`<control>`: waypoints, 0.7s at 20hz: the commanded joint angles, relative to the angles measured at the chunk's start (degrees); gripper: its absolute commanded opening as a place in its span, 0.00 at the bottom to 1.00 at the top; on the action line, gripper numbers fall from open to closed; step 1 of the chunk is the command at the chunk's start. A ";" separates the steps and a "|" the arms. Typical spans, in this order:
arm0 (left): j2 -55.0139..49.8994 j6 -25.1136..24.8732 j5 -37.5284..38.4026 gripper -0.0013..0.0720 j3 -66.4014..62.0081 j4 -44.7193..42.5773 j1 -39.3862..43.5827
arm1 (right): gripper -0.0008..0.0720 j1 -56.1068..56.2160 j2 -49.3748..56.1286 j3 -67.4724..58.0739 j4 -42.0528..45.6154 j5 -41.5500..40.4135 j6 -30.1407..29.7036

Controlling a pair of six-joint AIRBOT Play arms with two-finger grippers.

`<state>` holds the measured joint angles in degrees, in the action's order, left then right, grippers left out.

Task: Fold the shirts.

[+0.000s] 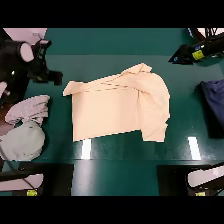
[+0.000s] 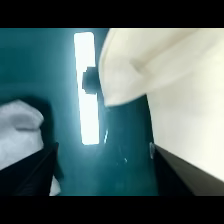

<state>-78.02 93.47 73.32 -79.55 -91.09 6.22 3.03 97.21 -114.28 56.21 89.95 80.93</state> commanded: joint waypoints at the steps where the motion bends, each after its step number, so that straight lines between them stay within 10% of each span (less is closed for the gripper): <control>1: 13.20 2.03 -4.46 0.93 19.87 8.66 -0.90 | 0.46 -0.04 -3.82 0.04 -0.11 5.46 -0.92; 6: 30.58 4.09 -10.58 0.93 48.63 23.98 -0.90 | 0.46 -0.04 -7.69 0.04 -0.13 5.60 -1.07; 14: 33.44 0.61 -15.69 0.93 59.58 36.94 -0.90 | 0.46 -0.02 -8.55 0.04 -0.98 5.99 -1.05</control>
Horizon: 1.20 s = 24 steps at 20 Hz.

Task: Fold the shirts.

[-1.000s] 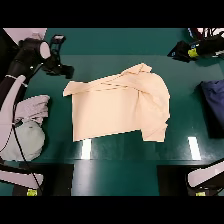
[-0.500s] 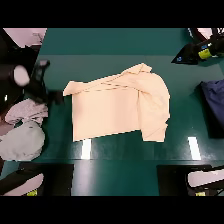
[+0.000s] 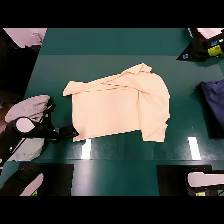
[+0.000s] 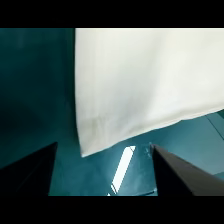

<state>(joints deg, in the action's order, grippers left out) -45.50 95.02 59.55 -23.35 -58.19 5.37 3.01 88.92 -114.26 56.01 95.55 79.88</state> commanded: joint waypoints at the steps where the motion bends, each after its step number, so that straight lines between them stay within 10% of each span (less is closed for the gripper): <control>1: 0.92 -0.94 -1.97 0.93 3.78 4.50 -0.04 | 0.46 0.00 -0.26 0.02 -1.01 0.66 0.00; 6: 0.90 -0.96 -5.57 0.92 3.89 7.06 -0.04 | 0.46 0.02 -0.26 0.02 -1.01 0.68 0.00; 9: 0.90 -2.69 -5.05 0.51 3.89 7.26 -0.04 | 0.46 0.04 -0.26 0.02 -1.01 0.66 0.00; 15: 0.90 -2.47 -4.96 0.50 3.89 8.81 -0.04 | 0.46 0.00 -0.26 0.02 -0.94 1.99 0.02; 16: 0.92 -2.62 -4.83 0.17 3.89 9.44 -0.04 | 0.46 0.00 -0.26 0.02 -0.85 2.75 0.02; 17: 0.92 -4.15 -4.81 0.06 3.89 10.32 -0.04 | 0.46 0.00 -0.26 0.02 -0.79 3.37 0.04; 24: 0.92 -6.97 -0.28 0.05 1.05 5.75 -0.04 | 0.46 -0.02 -3.26 7.19 5.35 6.08 2.82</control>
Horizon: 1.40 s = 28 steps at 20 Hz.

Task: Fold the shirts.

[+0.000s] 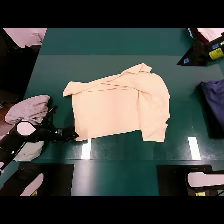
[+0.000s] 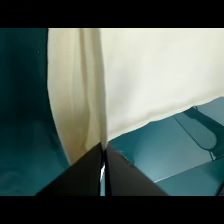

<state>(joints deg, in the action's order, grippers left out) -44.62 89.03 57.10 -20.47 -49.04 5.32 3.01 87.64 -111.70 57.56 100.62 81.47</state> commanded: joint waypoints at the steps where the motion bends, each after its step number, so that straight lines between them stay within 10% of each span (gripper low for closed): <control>1: 0.04 -0.96 2.91 0.05 -3.96 -6.16 0.00 | 0.46 0.00 -4.13 9.79 5.35 -0.07 1.25; 6: 0.04 -1.25 7.32 0.05 -11.23 -11.91 0.00 | 0.48 0.48 -19.50 46.84 5.25 -15.13 3.15; 8: -0.02 -2.47 7.41 0.05 -9.73 -12.13 0.00 | 0.86 1.38 -24.26 59.58 0.85 -20.02 3.15; 15: -0.02 -1.99 6.75 0.05 -5.44 -11.54 0.00 | 0.86 13.55 -31.63 81.79 -7.10 -34.60 8.46; 25: -0.02 -2.03 6.40 0.05 -5.44 -9.25 0.00 | 0.67 22.71 -27.82 84.24 -7.08 -46.60 16.20; 28: -0.02 -2.03 6.58 0.05 -5.44 -9.22 0.00 | 0.39 24.22 -28.04 84.19 -7.02 -47.30 16.00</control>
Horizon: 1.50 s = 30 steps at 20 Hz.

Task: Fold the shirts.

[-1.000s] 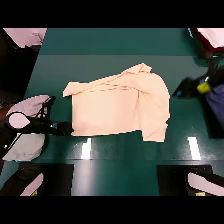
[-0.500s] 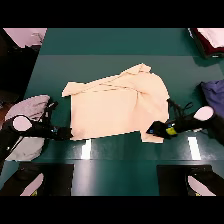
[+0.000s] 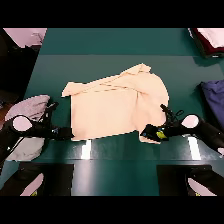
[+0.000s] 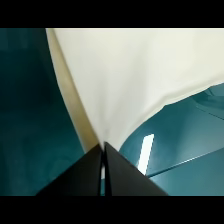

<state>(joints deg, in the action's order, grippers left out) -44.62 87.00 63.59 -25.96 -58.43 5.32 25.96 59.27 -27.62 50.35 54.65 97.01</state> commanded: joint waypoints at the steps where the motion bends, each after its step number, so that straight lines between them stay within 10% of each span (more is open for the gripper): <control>1: -0.02 0.00 0.13 0.05 0.04 0.17 0.00 | 0.23 1.60 -0.74 0.11 0.26 -1.75 0.46; 3: -0.02 0.00 0.11 0.05 0.00 0.59 0.00 | 0.04 1.20 -4.37 0.11 0.31 -2.29 0.46; 13: -0.02 0.00 -1.88 0.05 -26.43 -0.50 0.00 | 0.04 -26.49 -22.16 -17.86 3.69 4.07 -3.72; 21: -0.02 -0.02 -15.69 0.05 -71.10 -4.90 0.00 | 0.04 -47.12 -14.21 -61.59 3.67 7.26 -11.65; 30: 0.26 0.02 -14.38 0.05 -94.68 -3.41 0.00 | 0.04 -52.24 -10.47 -90.62 3.89 11.47 -13.70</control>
<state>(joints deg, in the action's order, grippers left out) -44.51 86.98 48.36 -115.15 -63.55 5.32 -24.29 49.08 -112.20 54.04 64.82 84.38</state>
